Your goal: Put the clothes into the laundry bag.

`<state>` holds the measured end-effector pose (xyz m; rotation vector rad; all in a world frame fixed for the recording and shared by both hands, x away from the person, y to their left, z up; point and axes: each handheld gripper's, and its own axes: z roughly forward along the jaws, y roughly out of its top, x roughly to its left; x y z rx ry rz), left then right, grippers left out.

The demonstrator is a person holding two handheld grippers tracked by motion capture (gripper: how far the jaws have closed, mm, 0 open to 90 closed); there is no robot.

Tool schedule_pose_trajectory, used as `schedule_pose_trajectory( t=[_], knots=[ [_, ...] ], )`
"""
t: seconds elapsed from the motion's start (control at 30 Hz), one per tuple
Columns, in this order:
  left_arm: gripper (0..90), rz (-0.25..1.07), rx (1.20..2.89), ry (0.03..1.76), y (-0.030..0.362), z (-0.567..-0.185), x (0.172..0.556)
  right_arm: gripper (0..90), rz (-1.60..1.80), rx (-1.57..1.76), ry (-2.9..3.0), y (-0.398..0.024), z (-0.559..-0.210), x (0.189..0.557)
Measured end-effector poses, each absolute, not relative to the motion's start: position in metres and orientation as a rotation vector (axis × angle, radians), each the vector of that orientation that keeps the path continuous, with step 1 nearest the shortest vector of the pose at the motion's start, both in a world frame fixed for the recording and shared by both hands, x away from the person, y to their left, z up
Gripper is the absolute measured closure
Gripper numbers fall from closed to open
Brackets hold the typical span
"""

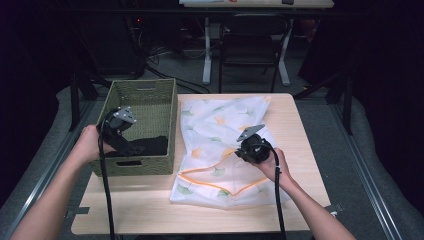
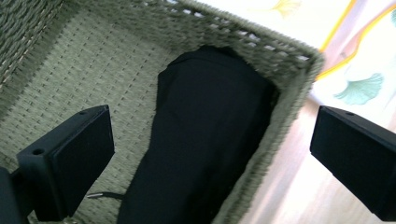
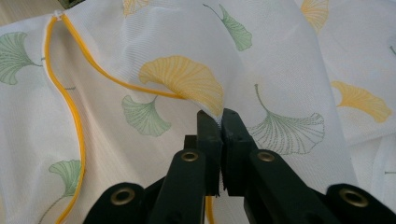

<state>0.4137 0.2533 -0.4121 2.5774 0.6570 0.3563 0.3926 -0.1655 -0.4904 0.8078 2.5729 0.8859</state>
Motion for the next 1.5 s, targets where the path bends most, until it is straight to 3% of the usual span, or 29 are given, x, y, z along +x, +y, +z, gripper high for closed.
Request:
schedule_pose_trajectory(
  t=[0.93,1.5],
  knots=[
    [0.0,0.2,2.689,0.823,0.266,-0.473,0.475,87.8,0.887,0.811,2.573,-0.166,-0.491,0.392],
    [5.2,0.077,2.785,0.771,0.253,-0.494,0.483,87.8,0.88,0.82,2.578,-0.165,-0.492,0.393]
  ],
)
